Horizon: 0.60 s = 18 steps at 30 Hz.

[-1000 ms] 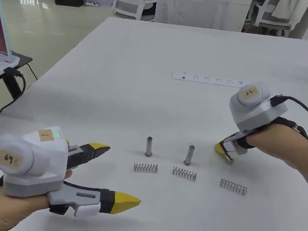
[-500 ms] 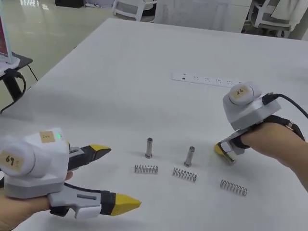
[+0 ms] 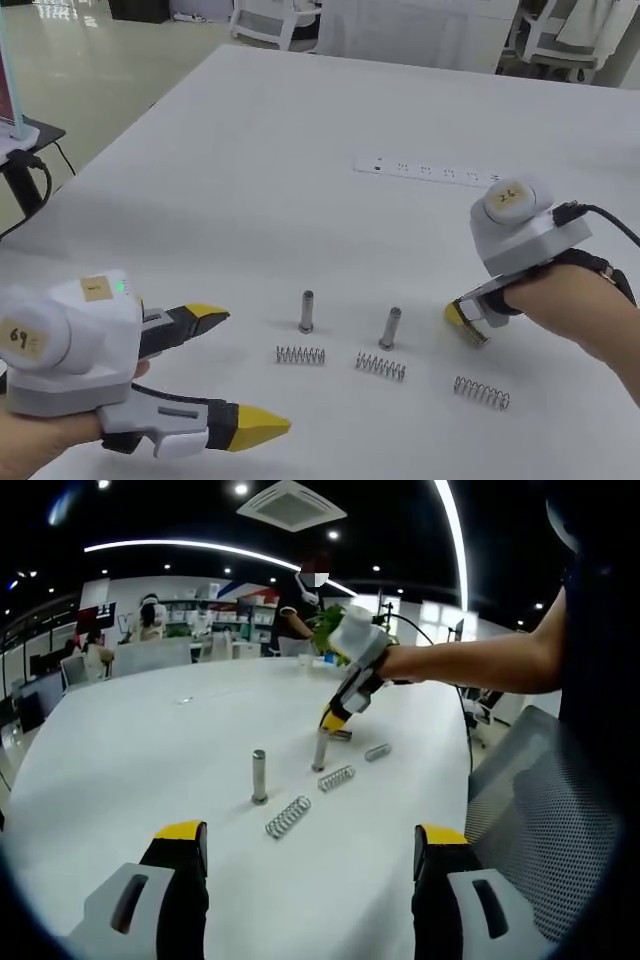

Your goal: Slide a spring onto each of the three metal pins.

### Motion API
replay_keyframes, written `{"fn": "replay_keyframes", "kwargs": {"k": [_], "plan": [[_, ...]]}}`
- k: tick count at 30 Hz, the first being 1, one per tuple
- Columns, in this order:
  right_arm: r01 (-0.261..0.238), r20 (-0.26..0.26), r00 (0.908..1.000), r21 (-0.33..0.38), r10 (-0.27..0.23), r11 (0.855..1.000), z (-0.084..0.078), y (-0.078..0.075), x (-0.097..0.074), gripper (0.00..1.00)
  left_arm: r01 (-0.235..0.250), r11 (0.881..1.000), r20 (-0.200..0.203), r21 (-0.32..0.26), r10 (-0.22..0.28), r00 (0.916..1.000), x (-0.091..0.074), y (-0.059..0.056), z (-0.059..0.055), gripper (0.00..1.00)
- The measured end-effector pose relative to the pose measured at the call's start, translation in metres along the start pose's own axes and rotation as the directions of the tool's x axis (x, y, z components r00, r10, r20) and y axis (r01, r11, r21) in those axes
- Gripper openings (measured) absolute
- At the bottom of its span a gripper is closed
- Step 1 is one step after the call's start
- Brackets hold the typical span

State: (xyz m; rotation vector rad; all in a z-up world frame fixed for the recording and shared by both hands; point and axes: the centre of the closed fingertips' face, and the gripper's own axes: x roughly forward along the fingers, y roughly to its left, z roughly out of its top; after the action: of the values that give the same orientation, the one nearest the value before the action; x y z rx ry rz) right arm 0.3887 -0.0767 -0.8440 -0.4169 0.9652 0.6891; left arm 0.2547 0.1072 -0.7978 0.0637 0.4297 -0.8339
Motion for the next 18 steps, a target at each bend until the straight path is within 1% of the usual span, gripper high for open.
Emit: {"fn": "replay_keyframes", "kwargs": {"k": [4, 13, 18], "plan": [[0.002, 0.028, 0.9996, -0.003, -0.002, 1.0, 0.004, 0.002, -0.01, 0.05, 0.0, 1.0, 0.001, 0.003, 0.0, 1.0, 0.0, 0.0, 0.001, 0.81], [0.016, 0.065, 0.9978, -0.013, -0.015, 1.0, 0.005, 0.003, -0.025, 0.05, 0.001, 1.0, 0.0, 0.009, -0.001, 1.0, -0.001, -0.002, 0.002, 0.81], [0.023, 0.073, 0.9971, -0.013, -0.022, 1.0, 0.003, 0.002, -0.031, 0.05, 0.001, 1.0, 0.0, 0.01, -0.001, 1.0, -0.001, -0.002, 0.001, 0.81]]}}
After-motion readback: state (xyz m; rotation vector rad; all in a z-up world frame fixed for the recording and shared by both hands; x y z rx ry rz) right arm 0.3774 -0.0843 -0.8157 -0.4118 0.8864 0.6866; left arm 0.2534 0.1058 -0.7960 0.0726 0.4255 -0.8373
